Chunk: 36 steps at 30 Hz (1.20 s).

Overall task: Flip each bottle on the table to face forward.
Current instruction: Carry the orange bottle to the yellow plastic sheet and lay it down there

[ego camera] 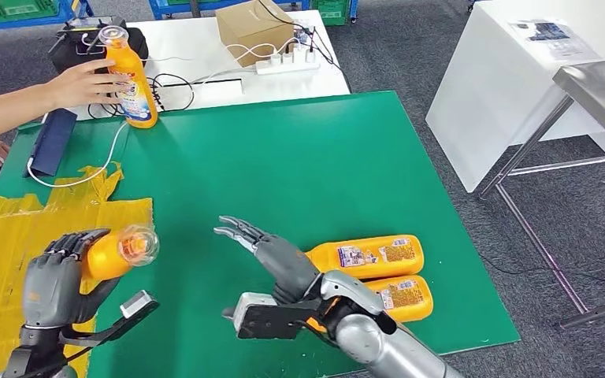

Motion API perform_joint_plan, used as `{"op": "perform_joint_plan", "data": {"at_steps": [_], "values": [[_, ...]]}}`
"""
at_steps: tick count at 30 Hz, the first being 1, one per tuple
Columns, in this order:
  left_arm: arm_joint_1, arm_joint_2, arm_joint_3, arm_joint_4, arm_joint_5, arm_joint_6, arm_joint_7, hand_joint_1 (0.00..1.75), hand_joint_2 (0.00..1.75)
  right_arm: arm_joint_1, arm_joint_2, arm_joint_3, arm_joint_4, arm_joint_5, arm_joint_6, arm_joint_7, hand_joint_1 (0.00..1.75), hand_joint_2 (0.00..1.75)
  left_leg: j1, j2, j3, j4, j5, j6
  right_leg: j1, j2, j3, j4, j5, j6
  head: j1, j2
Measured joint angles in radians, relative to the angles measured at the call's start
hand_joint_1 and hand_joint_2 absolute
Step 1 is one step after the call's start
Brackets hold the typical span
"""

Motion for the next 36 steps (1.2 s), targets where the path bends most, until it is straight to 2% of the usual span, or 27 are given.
{"op": "perform_joint_plan", "data": {"at_steps": [6, 14, 18, 21, 25, 29, 32, 36], "values": [[0.006, 0.056, 0.052, 0.155, -0.018, 0.000, 0.032, 1.75, 1.75, 0.098, -0.158, -0.004, -0.102, -0.022, 0.014, -0.003, 0.00, 1.75, 0.000, 0.000, -0.001, 0.000, -0.001, 0.000, 0.000, 0.000, 0.000, 0.000, 0.000, 0.000, 0.000, 0.000], [-0.002, 0.079, 0.062, 0.233, -0.040, -0.017, 0.071, 1.74, 1.75, 0.142, -0.241, -0.004, -0.163, -0.014, 0.016, 0.006, 0.00, 1.75, 0.000, 0.000, 0.000, 0.000, -0.001, 0.000, 0.000, 0.000, 0.000, 0.000, 0.000, 0.000, 0.000, 0.000], [-0.026, 0.120, 0.037, 0.301, -0.051, -0.038, 0.192, 0.00, 1.75, 0.150, -0.322, -0.006, -0.192, -0.027, 0.055, 0.039, 0.00, 1.75, 0.000, 0.000, 0.000, 0.000, -0.001, 0.000, 0.000, 0.000, 0.000, 0.000, 0.000, 0.000, 0.000, 0.000], [-0.055, 0.163, -0.014, 0.370, -0.051, -0.044, 0.299, 0.00, 1.75, 0.148, -0.393, -0.015, -0.207, -0.023, 0.083, 0.067, 0.00, 1.75, 0.000, 0.000, 0.000, 0.000, -0.001, 0.000, 0.000, 0.000, 0.001, 0.000, 0.000, 0.000, 0.000, 0.000], [-0.095, 0.198, -0.080, 0.449, -0.052, -0.061, 0.334, 0.00, 1.75, 0.150, -0.451, -0.022, -0.210, -0.004, 0.108, 0.099, 0.00, 1.75, 0.000, -0.001, 0.000, 0.000, -0.001, 0.000, 0.000, -0.001, 0.001, 0.000, 0.000, 0.000, 0.000, 0.000], [-0.124, 0.214, -0.116, 0.497, -0.052, -0.045, 0.328, 0.00, 0.00, 0.157, -0.479, -0.022, -0.206, 0.019, 0.103, 0.110, 0.00, 1.75, 0.000, -0.001, 0.000, 0.000, -0.001, 0.000, 0.000, -0.001, 0.001, 0.000, 0.000, 0.000, 0.000, 0.000], [-0.138, 0.219, -0.125, 0.512, -0.047, -0.037, 0.287, 0.00, 0.00, 0.155, -0.500, -0.024, -0.195, 0.032, 0.104, 0.137, 0.00, 1.75, 0.000, -0.001, 0.000, 0.000, -0.001, 0.000, 0.000, -0.001, 0.002, 0.000, 0.000, 0.000, 0.000, 0.000], [-0.140, 0.218, -0.118, 0.492, 0.042, -0.037, 0.167, 0.00, 0.00, 0.166, -0.531, -0.043, -0.177, 0.047, 0.104, 0.160, 0.00, 1.75, -0.001, -0.002, 0.001, 0.000, 0.000, 0.001, -0.001, -0.002, 0.002, 0.000, 0.000, 0.000, 0.000, 0.000]]}}
